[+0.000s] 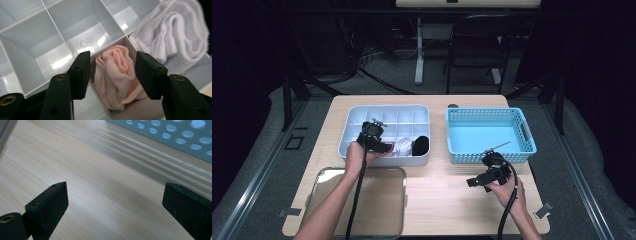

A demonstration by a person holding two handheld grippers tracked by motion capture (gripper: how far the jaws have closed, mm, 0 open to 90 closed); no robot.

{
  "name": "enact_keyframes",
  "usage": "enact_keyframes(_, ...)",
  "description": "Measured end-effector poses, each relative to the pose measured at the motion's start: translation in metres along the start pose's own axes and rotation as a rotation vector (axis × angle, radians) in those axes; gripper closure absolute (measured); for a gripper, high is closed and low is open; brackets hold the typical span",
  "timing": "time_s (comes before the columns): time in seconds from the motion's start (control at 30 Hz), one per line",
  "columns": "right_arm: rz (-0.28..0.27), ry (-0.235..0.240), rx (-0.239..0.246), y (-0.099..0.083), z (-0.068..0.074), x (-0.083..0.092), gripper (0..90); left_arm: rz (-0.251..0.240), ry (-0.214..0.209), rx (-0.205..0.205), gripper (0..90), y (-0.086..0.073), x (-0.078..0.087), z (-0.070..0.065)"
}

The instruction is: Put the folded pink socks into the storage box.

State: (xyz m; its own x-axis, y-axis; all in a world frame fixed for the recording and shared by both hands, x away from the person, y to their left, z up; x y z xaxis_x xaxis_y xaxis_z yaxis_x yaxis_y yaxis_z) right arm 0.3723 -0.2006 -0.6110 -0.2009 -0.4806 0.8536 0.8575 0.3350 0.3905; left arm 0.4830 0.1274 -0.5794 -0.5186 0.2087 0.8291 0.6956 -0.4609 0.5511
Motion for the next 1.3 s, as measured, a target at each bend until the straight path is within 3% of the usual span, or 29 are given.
enact_keyframes(0.23,-0.013,-0.007,-0.001,-0.001,-0.001,0.004,5.7,-0.083,-0.015,-0.001,33.5,0.003,0.027,0.004)
enact_keyframes(0.33,-0.007,0.007,0.006,-0.001,0.000,0.005,5.5,-0.100,-0.019,0.000,29.2,0.000,0.036,0.005)
enact_keyframes(0.53,-0.023,0.001,0.012,0.002,0.006,0.009,4.3,-0.137,-0.017,0.009,19.6,-0.009,0.050,0.007)
enact_keyframes(0.57,-0.014,-0.012,0.031,0.002,0.006,0.012,4.3,-0.140,-0.016,0.010,18.1,-0.011,0.052,0.007)
enact_keyframes(0.63,-0.038,-0.010,0.024,0.005,0.010,0.014,4.3,-0.140,-0.011,0.003,15.5,-0.017,0.055,0.008)
enact_keyframes(0.77,-0.032,-0.006,0.033,0.006,0.013,0.015,3.9,-0.147,-0.004,0.009,12.6,-0.028,0.065,0.011)
enact_keyframes(0.97,0.008,-0.001,0.063,-0.011,0.019,0.009,3.5,-0.140,0.022,0.023,6.5,-0.051,0.077,0.021)
enact_keyframes(1.07,0.018,-0.011,0.080,-0.019,0.019,0.009,3.5,-0.128,0.039,0.037,2.0,-0.065,0.083,0.027)
enact_keyframes(1.3,-0.021,-0.005,0.045,-0.026,0.008,0.015,3.4,-0.136,0.078,0.077,0.0,-0.093,0.090,0.039)
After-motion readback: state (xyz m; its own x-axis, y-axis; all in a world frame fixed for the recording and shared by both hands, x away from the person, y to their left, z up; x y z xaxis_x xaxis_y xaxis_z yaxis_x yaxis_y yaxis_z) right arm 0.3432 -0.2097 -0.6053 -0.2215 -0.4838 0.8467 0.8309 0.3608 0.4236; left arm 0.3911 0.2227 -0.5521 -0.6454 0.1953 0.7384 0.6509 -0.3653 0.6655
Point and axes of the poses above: each handheld gripper's, and its own axes: x roughly backward along the jaws, y roughly out of its top, z roughly to its left, the point moved 10 cm from there along -x, roughly forward along the jaws, and after that the axes turned 6 degrees about y, right-handed, at the moved point
